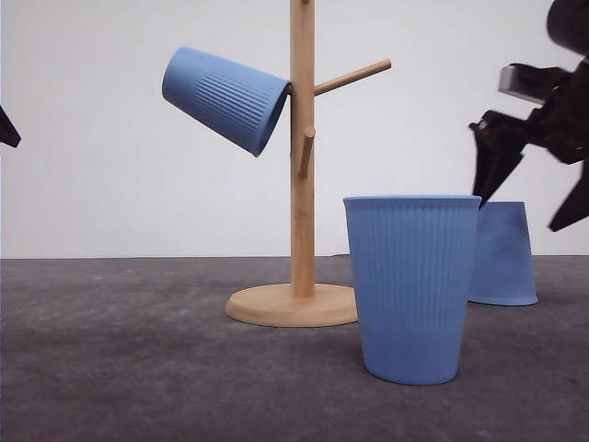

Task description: Place three cups

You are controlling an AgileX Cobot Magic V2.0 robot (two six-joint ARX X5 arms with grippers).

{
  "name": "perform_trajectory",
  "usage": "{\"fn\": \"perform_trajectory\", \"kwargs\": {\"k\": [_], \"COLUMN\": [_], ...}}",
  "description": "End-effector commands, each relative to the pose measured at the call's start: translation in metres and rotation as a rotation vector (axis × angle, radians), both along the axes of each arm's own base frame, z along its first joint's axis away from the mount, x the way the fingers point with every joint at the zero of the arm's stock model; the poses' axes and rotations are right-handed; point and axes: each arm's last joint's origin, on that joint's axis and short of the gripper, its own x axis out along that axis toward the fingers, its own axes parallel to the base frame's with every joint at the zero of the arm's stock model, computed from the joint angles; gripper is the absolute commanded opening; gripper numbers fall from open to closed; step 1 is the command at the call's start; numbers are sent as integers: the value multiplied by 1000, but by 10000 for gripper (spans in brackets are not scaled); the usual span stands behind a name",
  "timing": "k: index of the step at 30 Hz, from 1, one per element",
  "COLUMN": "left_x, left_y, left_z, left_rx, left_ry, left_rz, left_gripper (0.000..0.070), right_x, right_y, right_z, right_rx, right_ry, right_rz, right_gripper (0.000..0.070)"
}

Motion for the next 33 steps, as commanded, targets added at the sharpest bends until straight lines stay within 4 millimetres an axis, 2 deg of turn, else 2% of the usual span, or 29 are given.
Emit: {"fn": "perform_trajectory", "kwargs": {"k": [1,11,21,24,27,33], "left_x": [1,1,1,1,1,1], "left_y": [0,0,0,0,0,0], "left_z": [2,2,2,2,2,3], "left_rx": [-1,0,1,1,2,9], "left_ry": [-7,-7,-8,-8,-8,-17], "left_rz": [1,2,4,4,4,-2], "left_gripper": [390,390,390,390,390,390], "right_x": [11,33,40,40,40,36], "right_y": [2,4,10,11,11,7], "right_z": [-6,-41,-55,-57,-57,-46], "right_rx": [-16,-100,-99,-98,-98,-44], "right_ry": [-17,-28,-22,-17,-13,-19], "right_rz": [17,17,33,36,35,39], "right_gripper": [700,700,700,611,555,538]}}
